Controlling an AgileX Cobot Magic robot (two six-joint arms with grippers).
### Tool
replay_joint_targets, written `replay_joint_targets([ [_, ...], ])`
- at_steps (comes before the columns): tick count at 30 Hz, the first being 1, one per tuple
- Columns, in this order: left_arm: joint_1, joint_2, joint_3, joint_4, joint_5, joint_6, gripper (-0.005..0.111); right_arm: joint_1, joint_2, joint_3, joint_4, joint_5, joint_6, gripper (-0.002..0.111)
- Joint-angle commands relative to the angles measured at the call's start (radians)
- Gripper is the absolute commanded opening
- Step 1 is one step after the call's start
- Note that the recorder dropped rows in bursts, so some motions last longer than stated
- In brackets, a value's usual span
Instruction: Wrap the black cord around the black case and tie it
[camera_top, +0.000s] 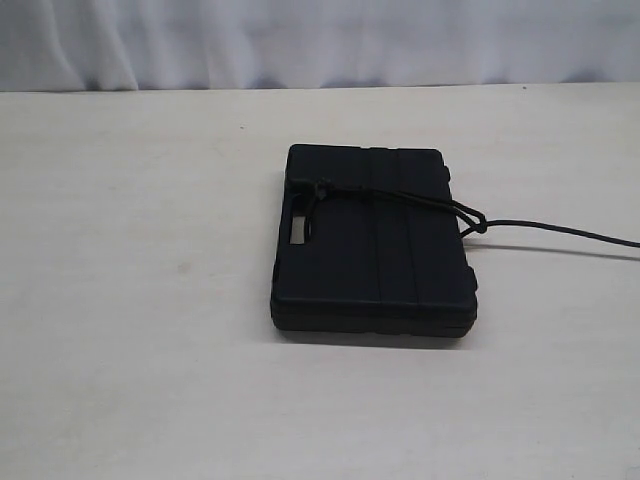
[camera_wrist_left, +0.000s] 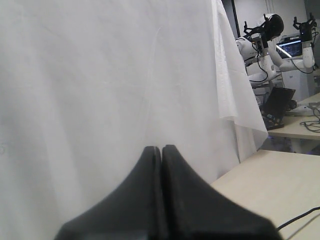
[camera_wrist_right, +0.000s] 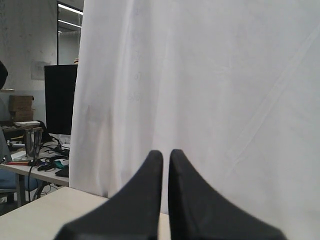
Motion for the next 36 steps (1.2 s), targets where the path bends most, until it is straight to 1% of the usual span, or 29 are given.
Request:
replay_joint_targets([
  [1, 0.000, -0.002, 0.005, -0.011, -0.003, -0.006, 0.000, 0.001, -0.005, 0.006, 0.005, 0.003, -0.006, 0.004],
  [5, 0.000, -0.002, 0.016, -0.011, 0.002, -0.006, 0.000, 0.001, -0.005, 0.006, 0.005, 0.003, -0.006, 0.004],
  [8, 0.000, -0.004, 0.042, 0.037, -0.002, -0.025, 0.000, 0.001, -0.005, 0.006, 0.005, 0.003, -0.006, 0.004],
  [9, 0.000, -0.006, 0.051, 0.072, -0.002, -0.051, 0.000, 0.001, -0.005, 0.006, 0.005, 0.003, -0.006, 0.004],
  [12, 0.017, -0.023, 0.073, 0.233, -0.004, -0.243, 0.000, 0.001, -0.005, 0.006, 0.005, 0.003, -0.006, 0.004],
  [14, 0.048, -0.039, 0.095, 0.318, -0.010, -0.370, 0.000, 0.001, -0.005, 0.006, 0.005, 0.003, -0.006, 0.004],
  [15, 0.066, -0.049, 0.104, 0.334, -0.015, -0.402, 0.000, 0.001, -0.005, 0.006, 0.005, 0.003, -0.006, 0.004],
  [21, 0.210, -0.134, 0.183, 0.374, -0.034, -0.487, 0.000, 0.001, -0.005, 0.006, 0.005, 0.003, -0.006, 0.004],
  [23, 0.255, -0.154, 0.202, 0.469, -0.034, -0.599, 0.000, 0.001, -0.005, 0.006, 0.005, 0.003, -0.006, 0.004],
  [25, 0.284, -0.167, 0.213, 0.602, -0.034, -0.780, 0.000, 0.001, -0.005, 0.006, 0.005, 0.003, -0.006, 0.004],
  [26, 0.296, -0.171, 0.221, 0.675, -0.034, -0.869, 0.000, 0.001, -0.005, 0.006, 0.005, 0.003, -0.006, 0.004],
  [28, 0.308, -0.178, 0.233, 0.781, -0.034, -0.984, 0.000, 0.001, -0.005, 0.006, 0.005, 0.003, -0.006, 0.004],
  [30, 0.309, -0.182, 0.247, 0.858, -0.034, -1.054, 0.000, 0.001, -0.005, 0.006, 0.005, 0.003, -0.006, 0.004],
  [32, 0.309, -0.182, 0.264, 0.870, -0.041, -1.061, 0.000, 0.001, -0.005, 0.006, 0.005, 0.003, -0.006, 0.004],
  [36, 0.309, -0.182, 0.306, 0.872, -0.100, -1.056, 0.000, 0.001, -0.005, 0.006, 0.005, 0.003, -0.006, 0.004],
])
